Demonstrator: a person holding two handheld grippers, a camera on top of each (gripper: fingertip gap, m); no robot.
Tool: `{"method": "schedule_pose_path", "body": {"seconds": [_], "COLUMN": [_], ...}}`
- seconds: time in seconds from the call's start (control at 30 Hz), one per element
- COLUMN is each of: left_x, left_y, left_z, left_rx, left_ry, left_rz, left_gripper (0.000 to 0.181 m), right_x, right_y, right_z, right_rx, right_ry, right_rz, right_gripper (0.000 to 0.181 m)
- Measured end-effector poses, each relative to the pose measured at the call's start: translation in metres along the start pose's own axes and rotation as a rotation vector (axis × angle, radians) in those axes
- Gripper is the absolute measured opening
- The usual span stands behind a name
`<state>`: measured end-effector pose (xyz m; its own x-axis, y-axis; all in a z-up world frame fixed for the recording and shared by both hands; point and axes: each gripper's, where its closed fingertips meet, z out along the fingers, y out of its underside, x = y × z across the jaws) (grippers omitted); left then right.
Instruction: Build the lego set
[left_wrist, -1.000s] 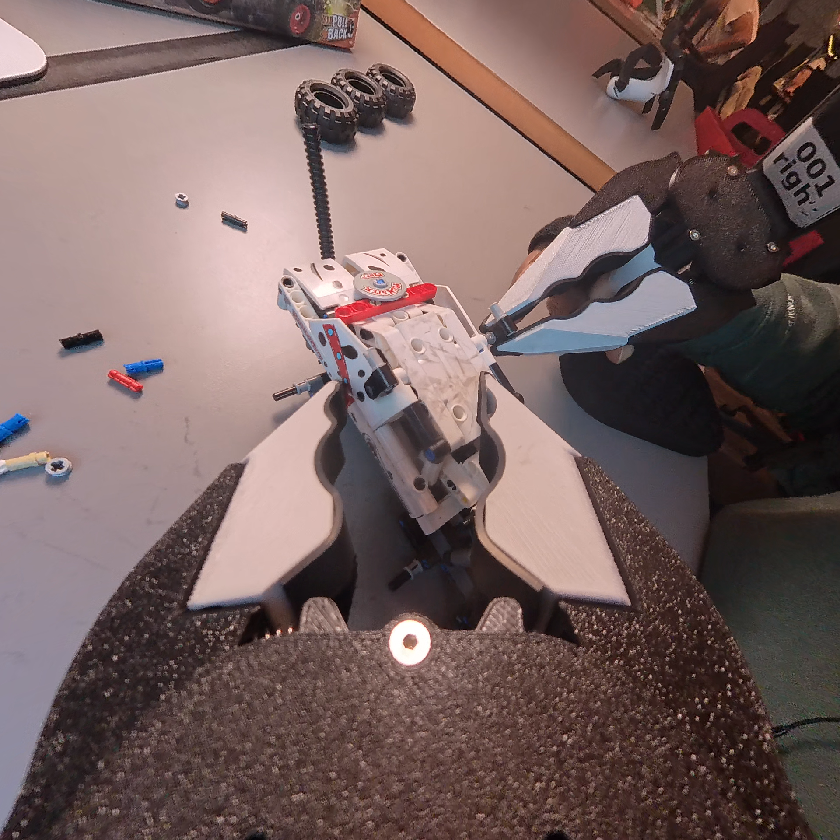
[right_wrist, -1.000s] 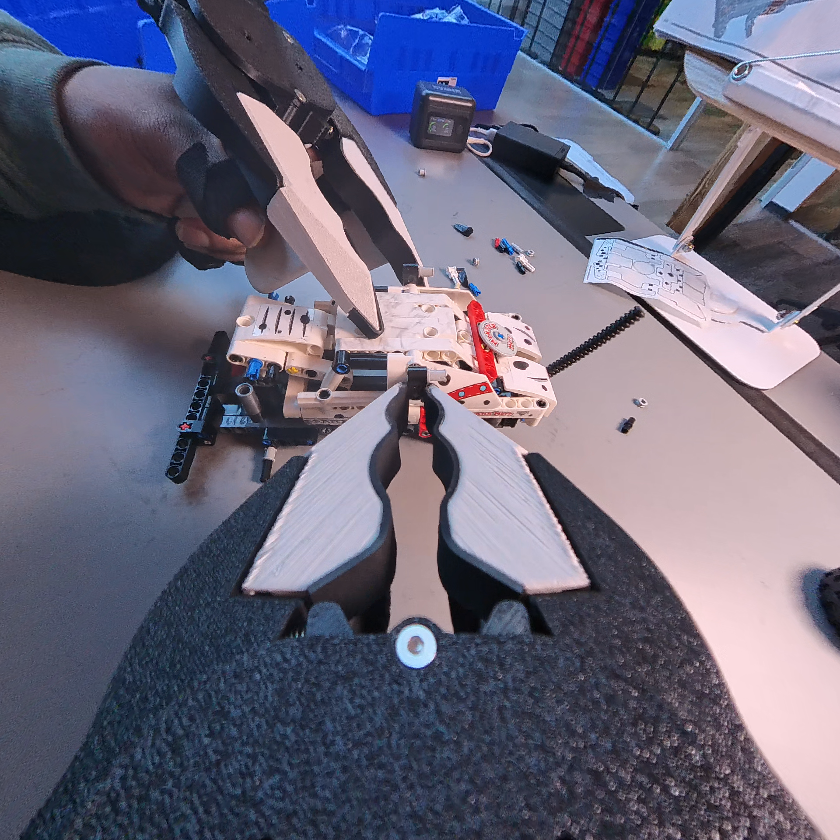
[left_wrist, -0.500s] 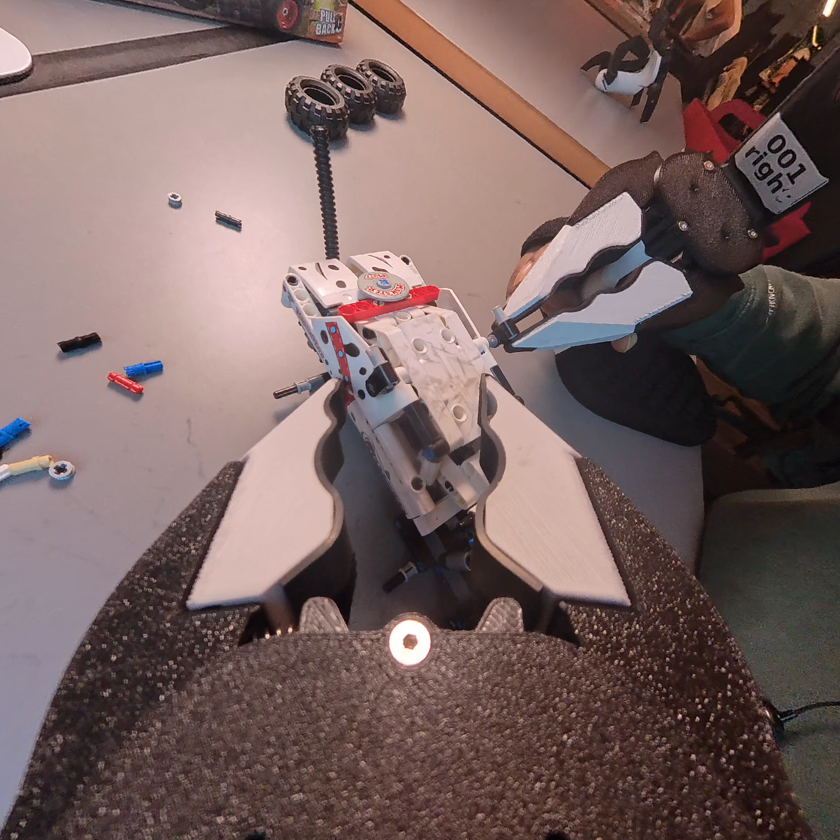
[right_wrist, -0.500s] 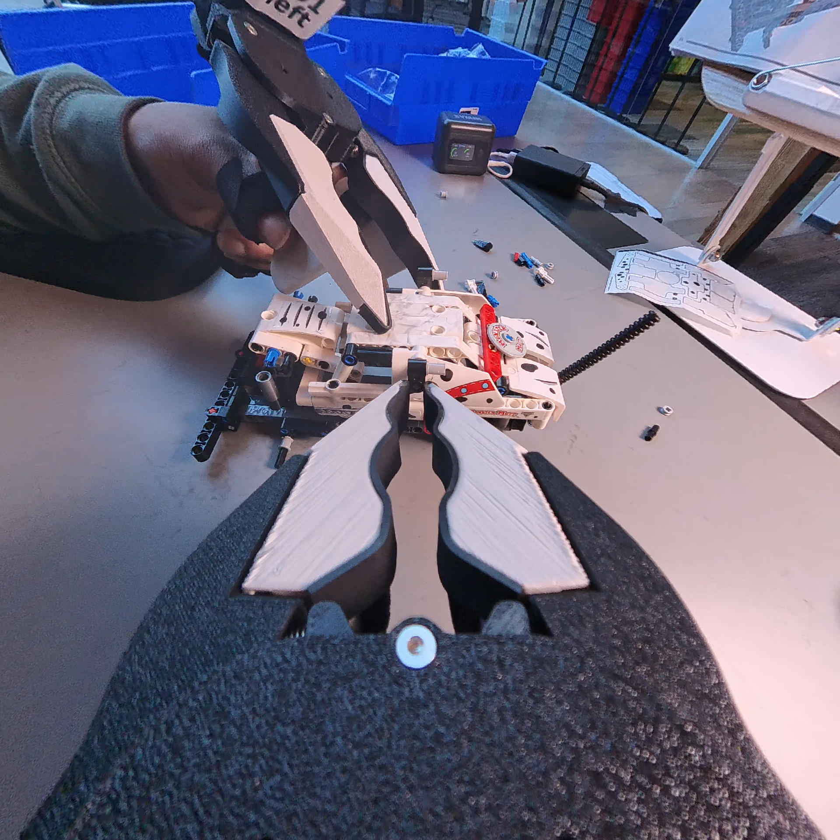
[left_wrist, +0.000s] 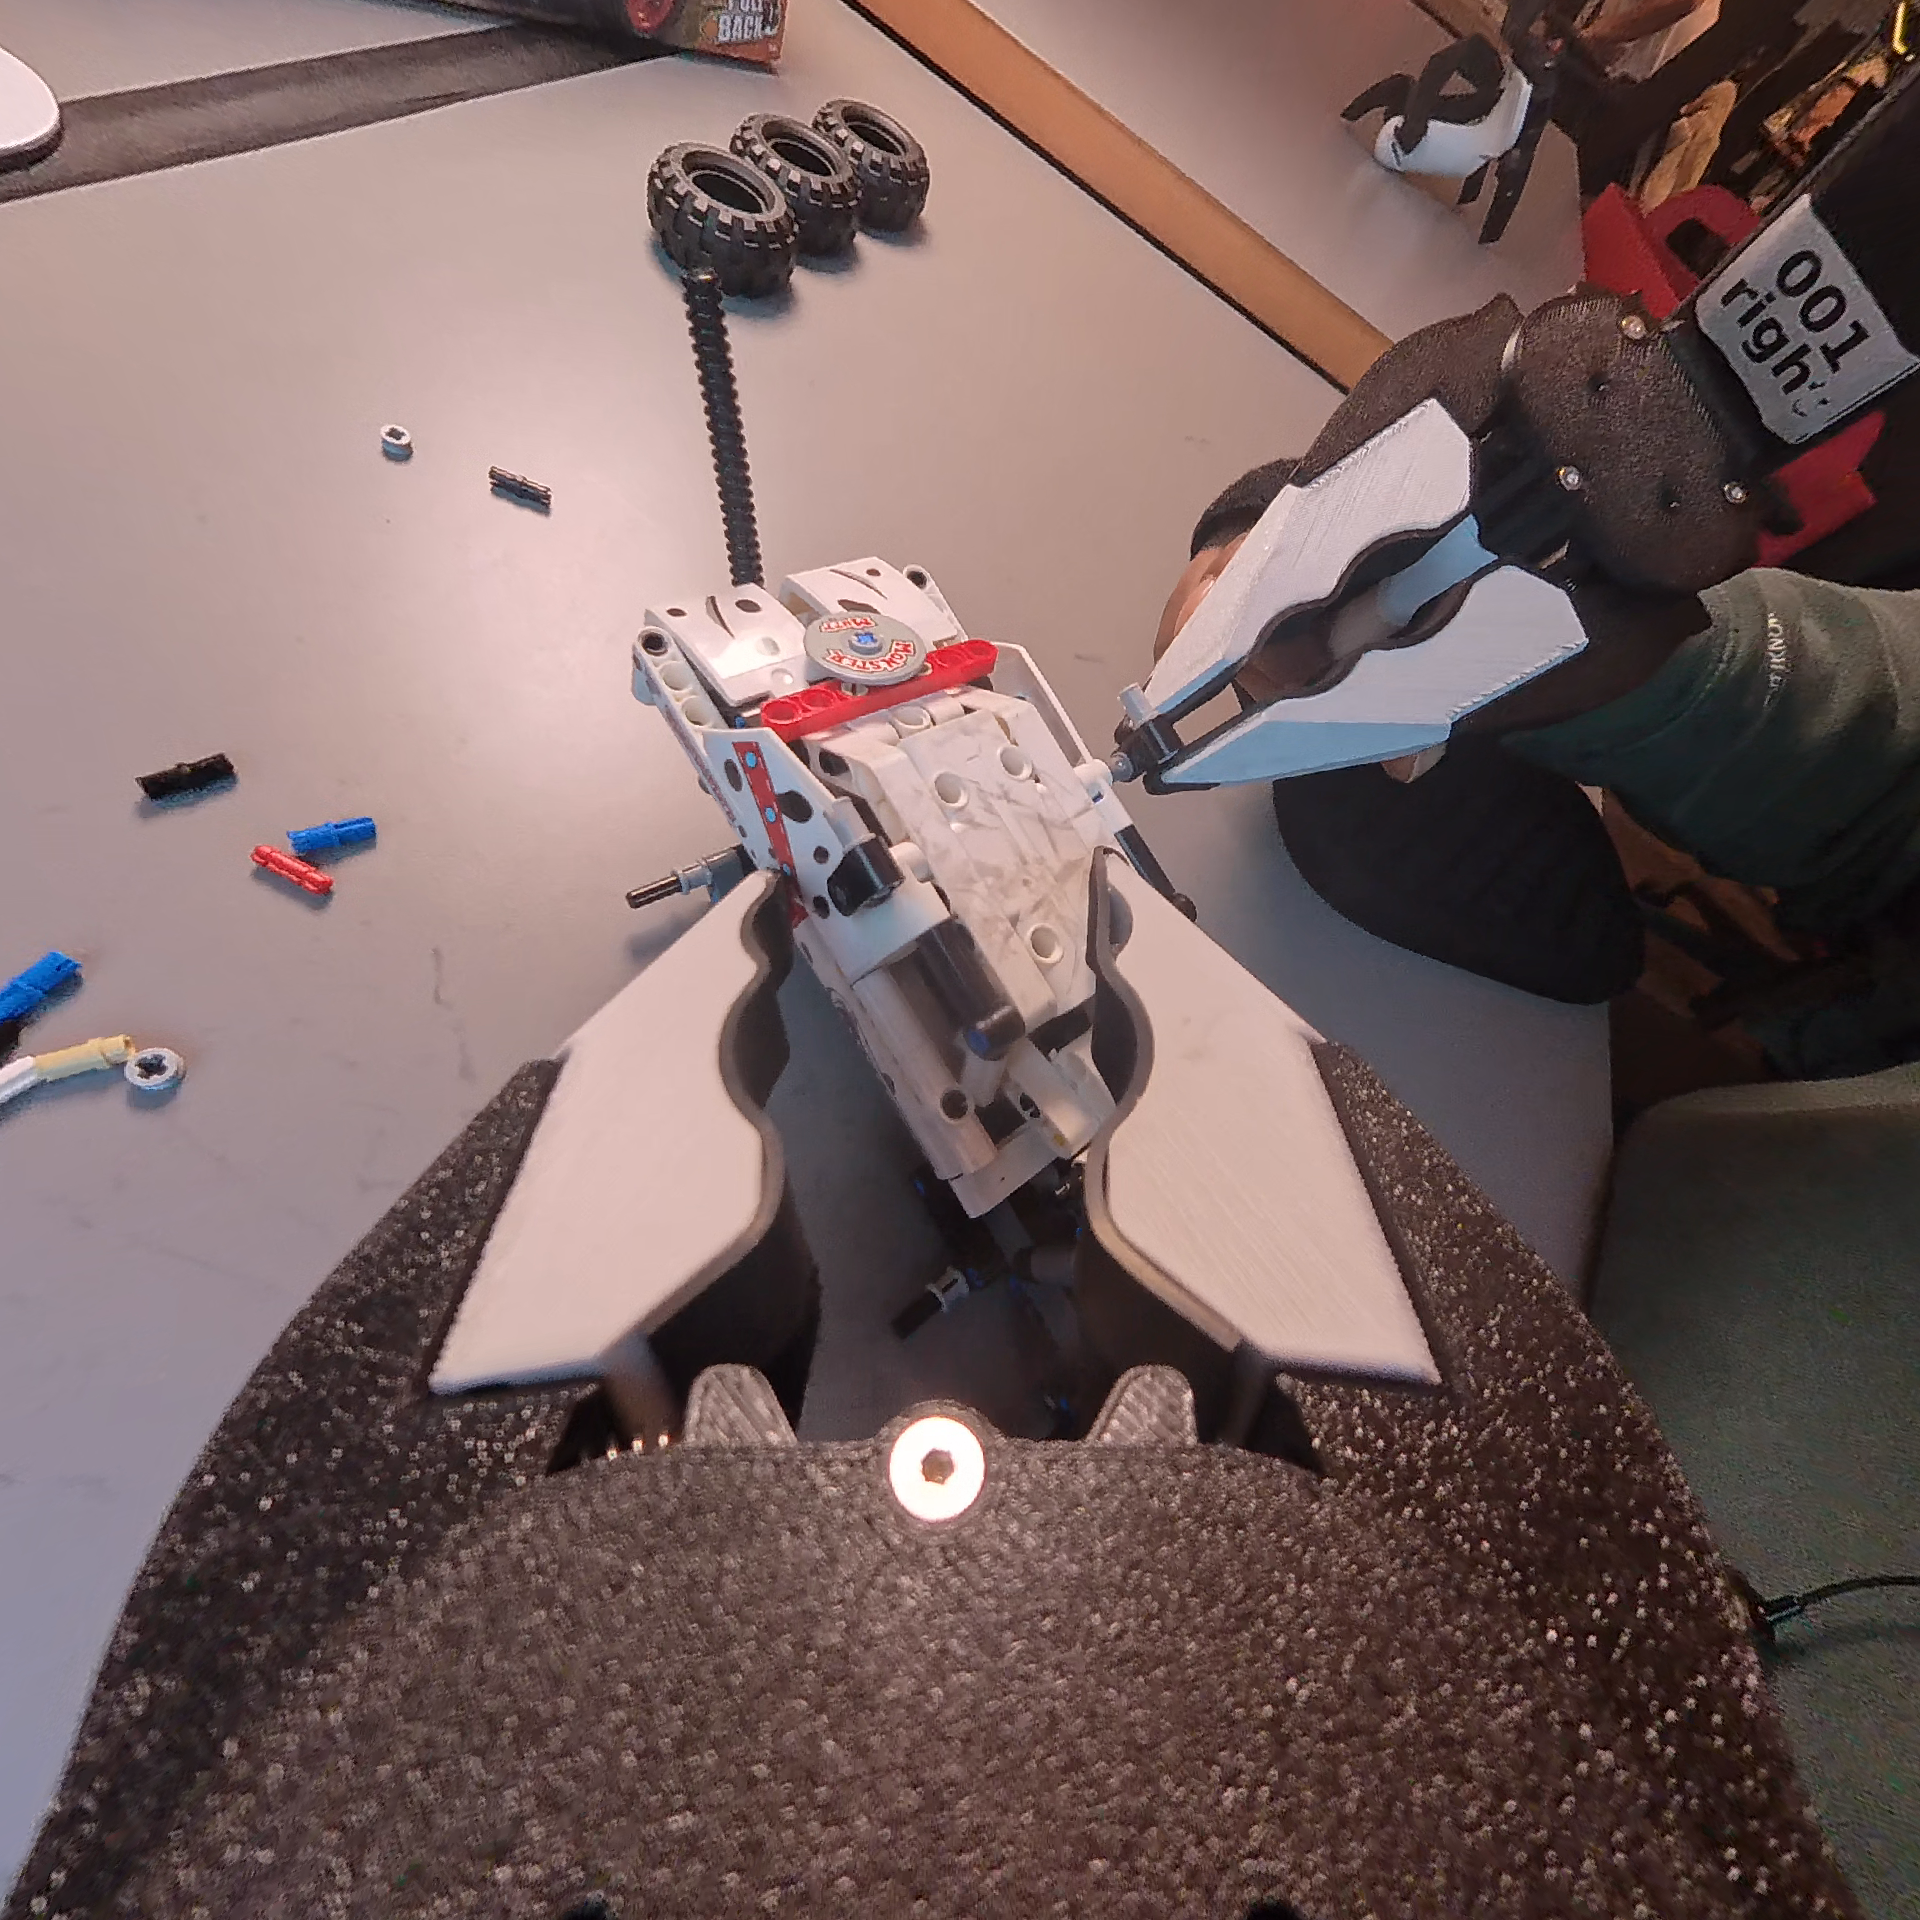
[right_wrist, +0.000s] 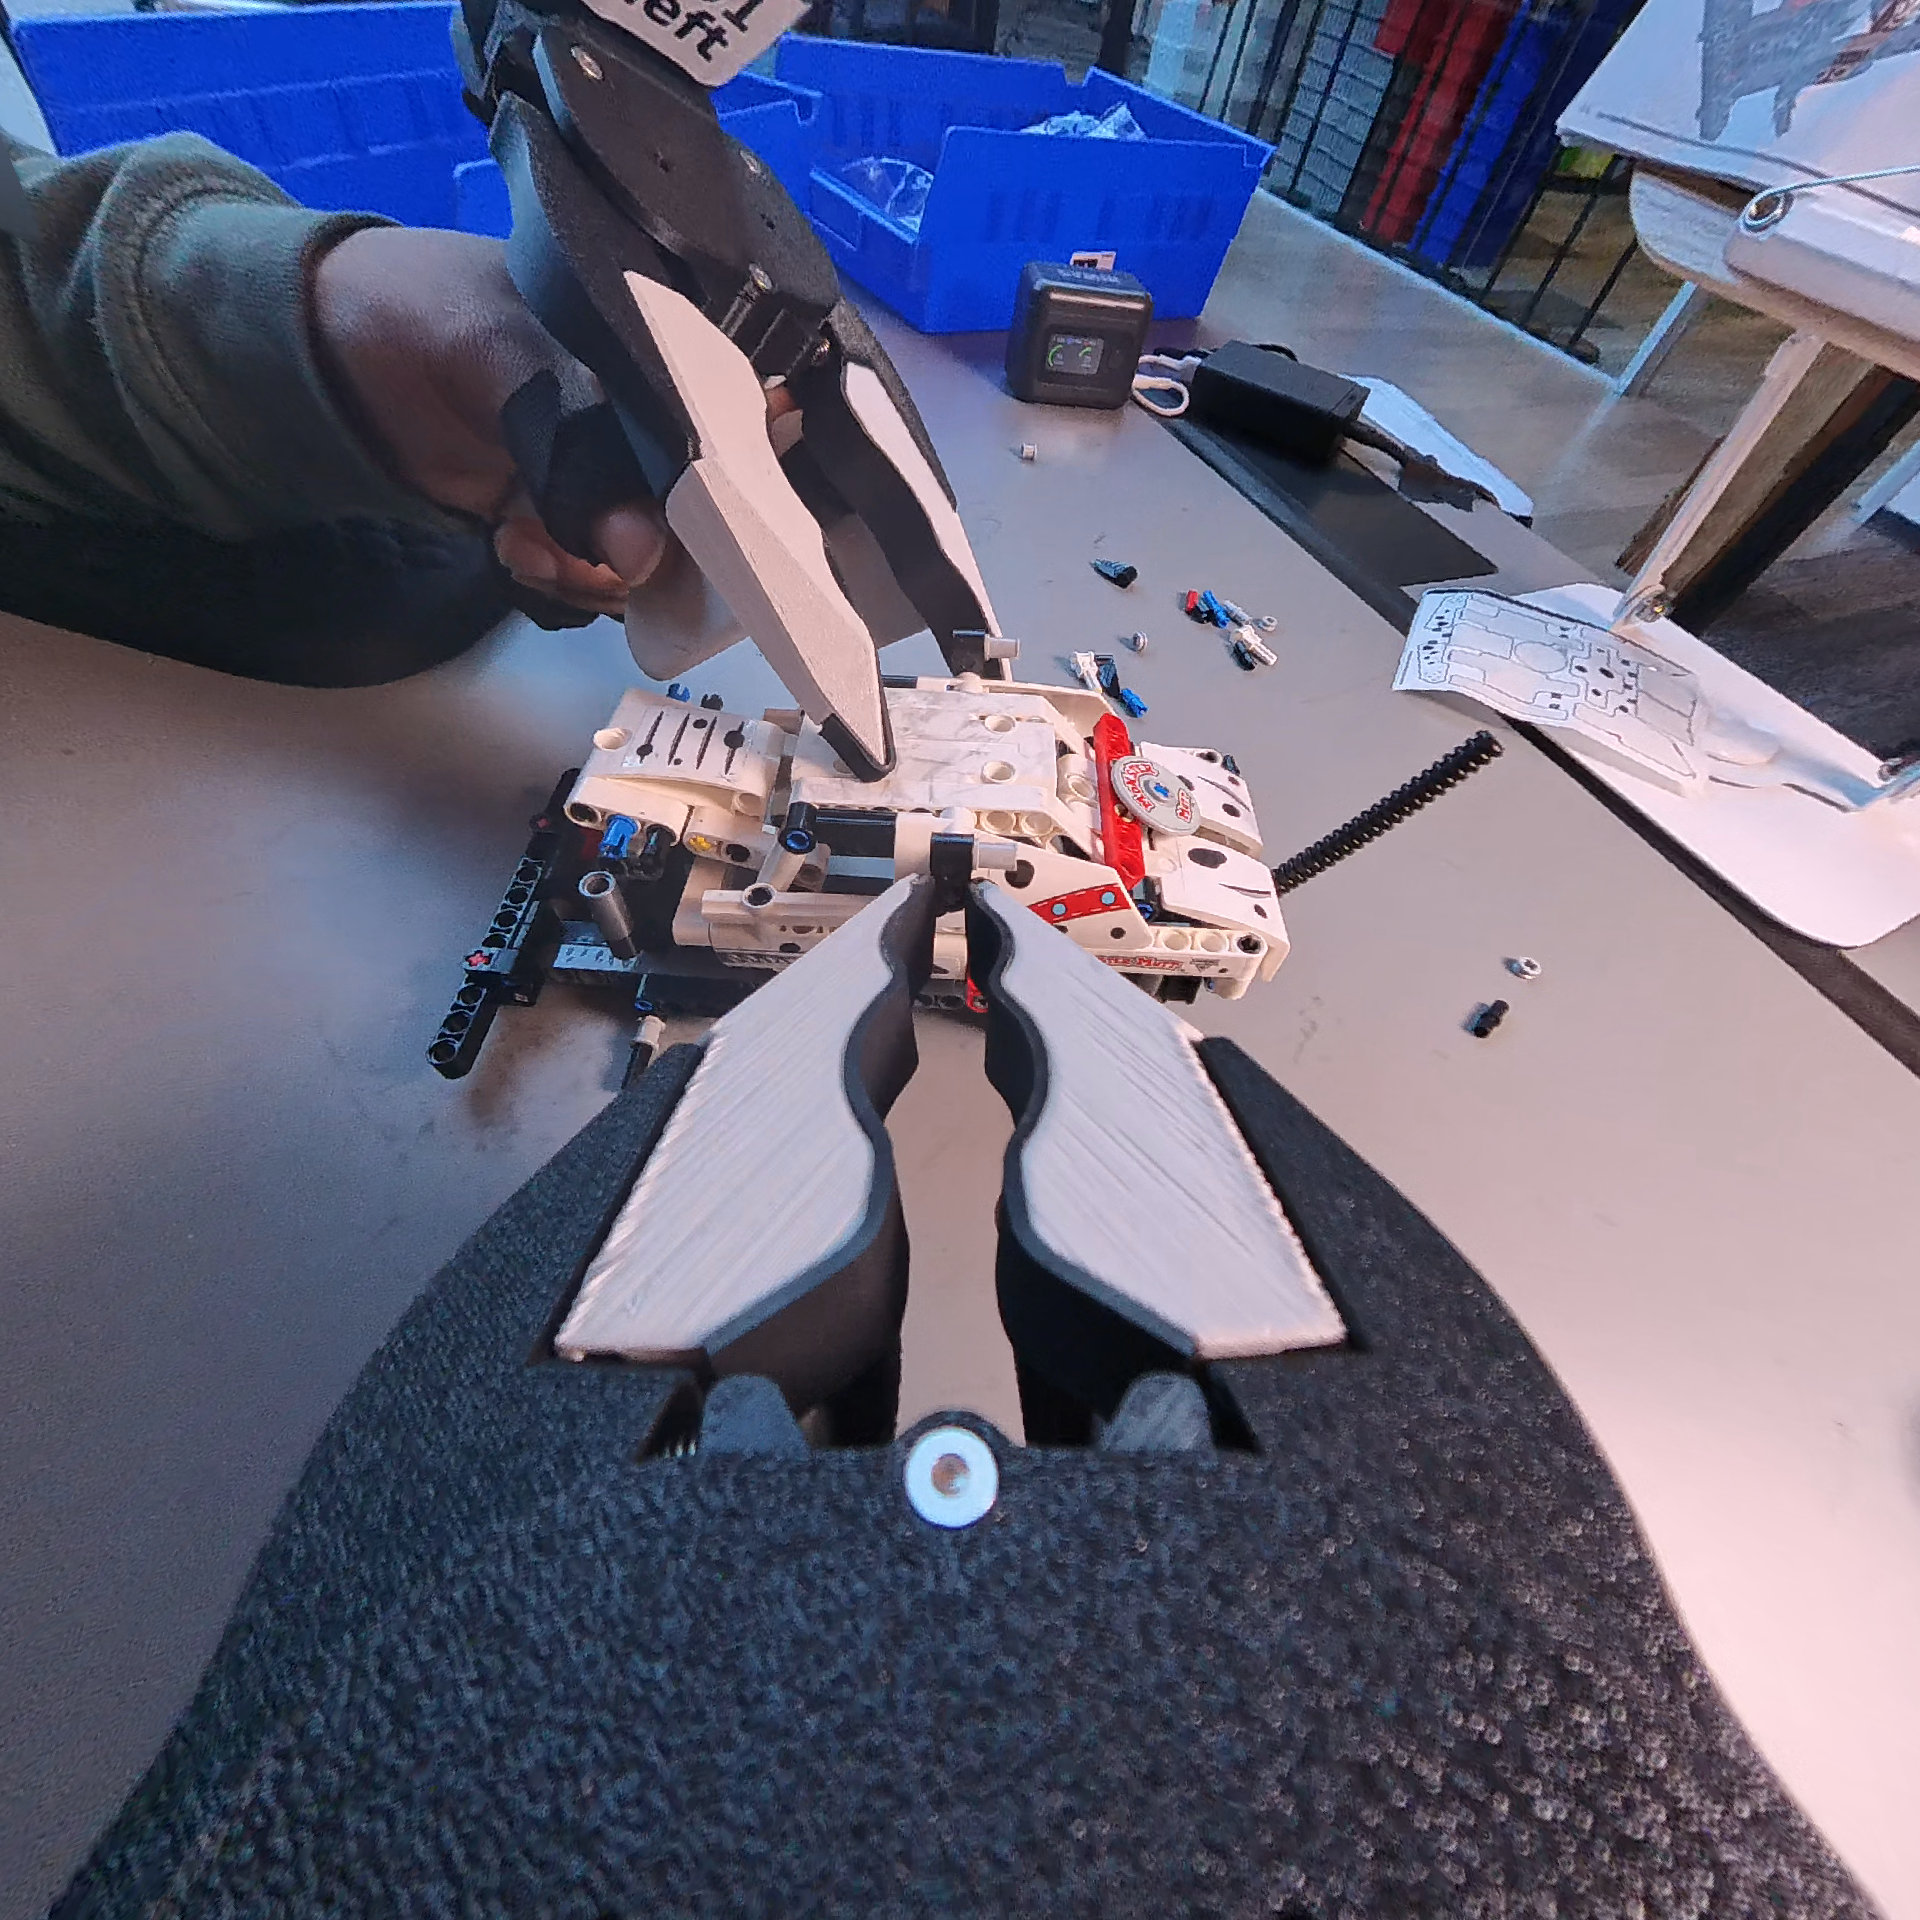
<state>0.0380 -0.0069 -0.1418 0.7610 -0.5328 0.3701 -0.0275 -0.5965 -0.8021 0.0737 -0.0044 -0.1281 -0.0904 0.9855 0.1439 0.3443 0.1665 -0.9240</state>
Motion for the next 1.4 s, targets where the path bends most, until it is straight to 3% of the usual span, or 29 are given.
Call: {"method": "schedule_pose_path", "body": {"seconds": [0.23,0.4,0.47,0.6,0.67,0.77,0.87,0.93,1.07,1.27,1.4], "left_x": [0.002,0.011,0.018,0.024,0.017,0.017,0.011,0.025,0.041,0.036,0.038], "left_y": [0.001,0.009,0.014,0.012,-0.001,-0.018,-0.014,-0.005,0.032,0.043,0.045], "left_z": [-0.002,-0.01,-0.012,-0.015,-0.019,-0.042,-0.056,-0.063,-0.059,-0.029,-0.017], "left_rx": [-0.031,-0.126,-0.162,-0.155,-0.094,0.041,0.14,0.176,0.023,-0.069,-0.129], "left_ry": [0.036,0.273,0.37,0.526,0.51,0.411,0.166,0.1,0.004,-0.067,-0.067], "left_rz": [0.033,0.116,0.155,0.173,0.124,0.145,0.267,0.316,0.317,0.35,0.415], "left_gripper": [0.057,0.057,0.056,0.064,0.065,0.066,0.07,0.072,0.079,0.092,0.077], "right_x": [-0.005,-0.034,-0.051,-0.046,-0.042,-0.034,-0.035,-0.032,-0.036,-0.042,-0.048], "right_y": [0.0,-0.002,-0.005,-0.027,-0.029,-0.02,-0.013,-0.005,0.004,0.001,0.001], "right_z": [0.0,-0.003,-0.015,-0.031,-0.024,-0.006,0.011,0.021,0.027,0.031,0.028], "right_rx": [0.039,-0.012,-0.048,-0.154,-0.256,-0.387,-0.468,-0.535,-0.617,-0.576,-0.572], "right_ry": [-0.002,-0.052,-0.147,-0.169,-0.21,-0.302,-0.431,-0.493,-0.627,-0.61,-0.56], "right_rz": [0.019,-0.06,-0.089,-0.255,-0.366,-0.524,-0.617,-0.684,-0.693,-0.64,-0.615], "right_gripper": [0.003,0.007,0.018,0.064,0.08,0.091,0.096,0.099,0.093,0.085,0.084]}}
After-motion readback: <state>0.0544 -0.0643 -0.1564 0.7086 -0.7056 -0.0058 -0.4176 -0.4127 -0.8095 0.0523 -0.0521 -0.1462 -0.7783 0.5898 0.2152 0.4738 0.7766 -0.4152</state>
